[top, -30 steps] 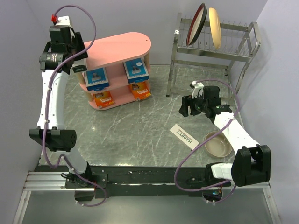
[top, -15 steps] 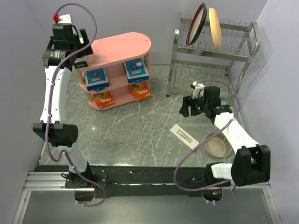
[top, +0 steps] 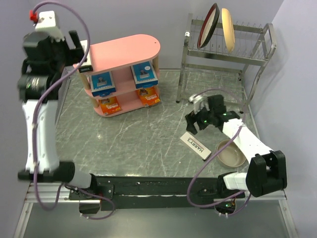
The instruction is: Place and organize the shaving razors onto the shelf
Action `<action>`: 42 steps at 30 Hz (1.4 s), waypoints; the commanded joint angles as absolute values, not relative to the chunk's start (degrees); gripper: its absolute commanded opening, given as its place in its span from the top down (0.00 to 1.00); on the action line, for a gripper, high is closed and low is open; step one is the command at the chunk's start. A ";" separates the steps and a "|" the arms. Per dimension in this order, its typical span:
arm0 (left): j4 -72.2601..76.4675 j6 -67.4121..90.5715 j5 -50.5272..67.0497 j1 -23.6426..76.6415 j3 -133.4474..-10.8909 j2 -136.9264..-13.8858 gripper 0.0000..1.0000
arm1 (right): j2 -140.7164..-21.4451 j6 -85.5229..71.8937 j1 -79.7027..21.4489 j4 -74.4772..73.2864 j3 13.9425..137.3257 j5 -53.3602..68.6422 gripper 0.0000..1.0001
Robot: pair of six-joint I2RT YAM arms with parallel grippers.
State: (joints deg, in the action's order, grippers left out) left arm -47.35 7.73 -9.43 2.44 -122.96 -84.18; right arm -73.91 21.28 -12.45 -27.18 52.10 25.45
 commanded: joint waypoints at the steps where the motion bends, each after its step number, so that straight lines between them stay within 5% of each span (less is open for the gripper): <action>1: -46.32 1.68 0.86 2.37 -113.07 -74.46 0.00 | -74.88 33.31 -20.46 -32.52 48.18 17.59 0.10; 10: -49.31 2.37 12.05 1.94 -103.10 -65.92 0.00 | -80.77 32.70 -22.59 -31.81 46.84 10.99 0.07; 13: -49.13 1.41 8.10 1.58 -103.62 -65.57 0.01 | -83.49 32.78 -22.68 -33.74 48.07 12.12 0.08; 19: -46.15 0.62 -6.56 1.49 -105.55 -66.00 0.01 | -86.48 31.56 -23.73 -34.89 51.66 13.88 0.27; 23: -28.99 -3.15 -21.85 0.27 -99.79 -62.16 0.01 | -89.90 27.87 -26.10 -32.61 57.91 16.78 0.35; 28: -15.30 -5.10 -27.33 0.18 -97.73 -60.90 0.01 | -97.62 25.93 -33.04 -30.42 67.75 18.45 0.39; 32: -18.54 -1.07 -26.46 -1.76 -103.00 -64.94 0.01 | -104.40 22.77 -36.12 -29.53 75.57 19.51 0.39; 37: -20.03 1.84 -22.68 -1.93 -103.18 -66.35 0.01 | -108.72 19.17 -37.88 -27.78 81.91 18.72 0.19; 42: -19.78 2.81 -20.92 -2.63 -102.22 -66.01 0.01 | -102.16 18.72 -36.65 -26.63 78.50 17.93 0.11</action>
State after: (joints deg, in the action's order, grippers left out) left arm -21.08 0.67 -23.11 -1.98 -102.21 -66.81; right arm -109.01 20.16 -37.85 -28.91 79.35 18.31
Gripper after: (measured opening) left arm 0.995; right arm 0.870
